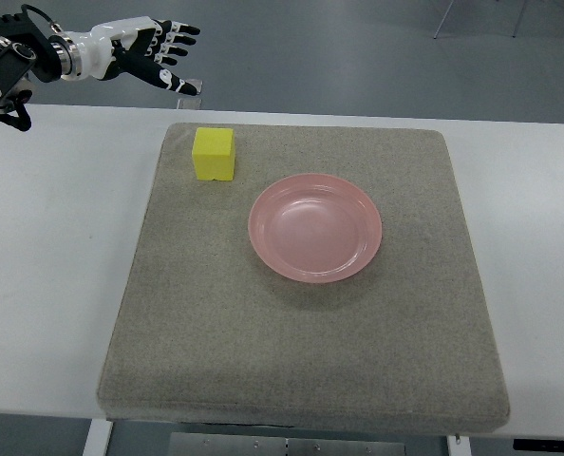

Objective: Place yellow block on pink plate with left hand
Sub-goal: 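Raise the left hand and swing it over the table toward the yellow cube, then lower the left hand onto the yellow cube, fingers around it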

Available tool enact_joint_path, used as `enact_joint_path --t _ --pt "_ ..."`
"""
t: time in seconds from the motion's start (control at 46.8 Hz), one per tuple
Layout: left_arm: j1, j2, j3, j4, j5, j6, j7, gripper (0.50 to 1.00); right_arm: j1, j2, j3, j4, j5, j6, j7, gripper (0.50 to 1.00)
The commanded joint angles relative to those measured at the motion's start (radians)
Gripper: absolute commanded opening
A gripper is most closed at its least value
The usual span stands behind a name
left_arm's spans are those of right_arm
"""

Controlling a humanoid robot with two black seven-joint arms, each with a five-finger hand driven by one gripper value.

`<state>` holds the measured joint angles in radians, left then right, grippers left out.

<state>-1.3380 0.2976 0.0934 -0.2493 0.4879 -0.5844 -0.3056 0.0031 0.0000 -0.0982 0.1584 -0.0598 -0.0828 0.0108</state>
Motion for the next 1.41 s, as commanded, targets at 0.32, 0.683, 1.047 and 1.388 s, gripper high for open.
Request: enact_joint_path --t 0.32,0.683,1.047,1.388 --pt "-0.072 0.002 0.003 -0.140 0.474 0.032 -0.112 0.990 0.000 0.000 0.000 0.000 0.000 0.000 0.000 0.924" --pt "-0.069 -0.005 0.003 -0.142 0.764 0.124 -0.196 0.984 0.000 0.000 0.000 0.000 0.000 0.001 0.000 0.924" --pt "-0.003 -0.032 0.031 -0.127 0.758 0.179 -0.187 0.984 0.000 0.000 0.000 0.001 0.000 0.000 0.000 0.924" --pt "0.030 -0.081 0.037 -0.073 0.738 0.222 -0.181 0.996 0.000 0.000 0.000 0.000 0.000 0.000 0.000 0.924"
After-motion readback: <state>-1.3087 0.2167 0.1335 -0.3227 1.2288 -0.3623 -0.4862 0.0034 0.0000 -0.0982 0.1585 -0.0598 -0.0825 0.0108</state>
